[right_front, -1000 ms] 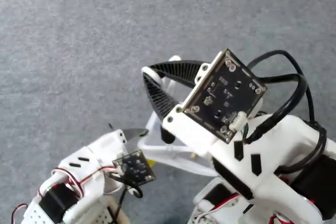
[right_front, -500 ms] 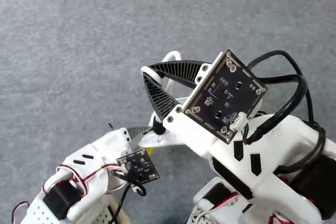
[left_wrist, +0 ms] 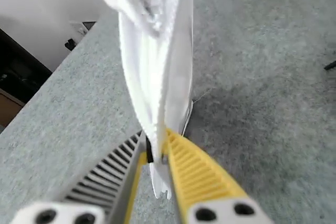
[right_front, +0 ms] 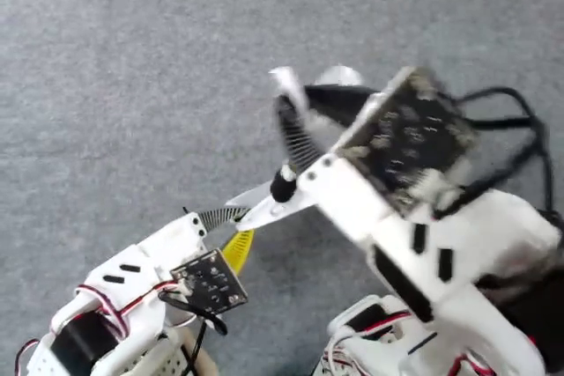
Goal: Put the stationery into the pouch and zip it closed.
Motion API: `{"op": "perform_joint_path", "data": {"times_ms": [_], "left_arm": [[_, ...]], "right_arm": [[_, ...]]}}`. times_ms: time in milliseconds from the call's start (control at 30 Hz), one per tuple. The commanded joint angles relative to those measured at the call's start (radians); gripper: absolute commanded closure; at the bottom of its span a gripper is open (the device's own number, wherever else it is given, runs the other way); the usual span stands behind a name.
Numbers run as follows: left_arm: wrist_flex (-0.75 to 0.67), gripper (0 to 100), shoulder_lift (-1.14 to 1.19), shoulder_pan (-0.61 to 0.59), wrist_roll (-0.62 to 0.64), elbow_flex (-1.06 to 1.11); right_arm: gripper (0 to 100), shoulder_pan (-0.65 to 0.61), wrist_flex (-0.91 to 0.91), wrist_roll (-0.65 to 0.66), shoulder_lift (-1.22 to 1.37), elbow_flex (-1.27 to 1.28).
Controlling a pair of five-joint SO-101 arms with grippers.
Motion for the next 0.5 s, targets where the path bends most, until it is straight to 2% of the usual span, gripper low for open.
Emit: {"op": "perform_joint_path", "data": {"times_ms": [0,167,333,467], "left_arm": [[0.035,97,-0.011,-0.058,0.014,-0.087],[0.04,97,-0.011,-0.116,0.014,-0.094],[0.041,97,-0.009,-0.127,0.015,-0.125],[0.041,97,-0.008,-0.127,0.015,-0.124]], "right_arm": [[98.7,0.16,0.003,0.061,-0.033,0.004],[98.7,0.382,0.002,0.086,-0.035,0.015],[98.7,0.582,-0.021,0.12,-0.036,0.203],[98.7,0.773,-0.198,0.118,-0.044,0.41]]}}
